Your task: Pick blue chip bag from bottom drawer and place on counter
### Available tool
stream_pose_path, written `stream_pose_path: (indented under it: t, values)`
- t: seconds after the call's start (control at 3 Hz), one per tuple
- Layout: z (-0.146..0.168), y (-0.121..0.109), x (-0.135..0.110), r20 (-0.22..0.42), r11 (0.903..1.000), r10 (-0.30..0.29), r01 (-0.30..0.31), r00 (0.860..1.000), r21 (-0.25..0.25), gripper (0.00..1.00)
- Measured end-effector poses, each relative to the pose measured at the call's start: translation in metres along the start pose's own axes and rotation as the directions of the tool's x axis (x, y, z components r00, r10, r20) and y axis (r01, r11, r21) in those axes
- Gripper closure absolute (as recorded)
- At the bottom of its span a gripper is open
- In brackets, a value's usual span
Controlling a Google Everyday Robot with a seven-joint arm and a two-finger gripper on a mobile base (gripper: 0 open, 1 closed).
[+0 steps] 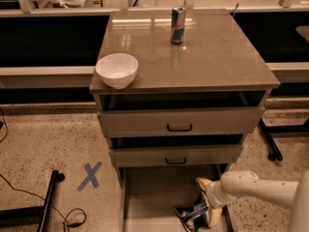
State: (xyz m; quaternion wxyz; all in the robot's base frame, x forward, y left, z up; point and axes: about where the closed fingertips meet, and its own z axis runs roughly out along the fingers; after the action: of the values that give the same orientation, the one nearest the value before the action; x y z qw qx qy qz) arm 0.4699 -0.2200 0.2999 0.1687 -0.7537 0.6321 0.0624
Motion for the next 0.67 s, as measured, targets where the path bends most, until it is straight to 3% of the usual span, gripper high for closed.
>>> stream_pose_path:
  t: [0.33, 0.67]
  values:
    - [0.059, 0.010, 0.009, 0.001, 0.9972, -0.044, 0.043, 0.999, -0.061, 0.00]
    - [0.099, 0.015, 0.010, 0.005, 0.9921, -0.072, 0.072, 0.997, -0.103, 0.00]
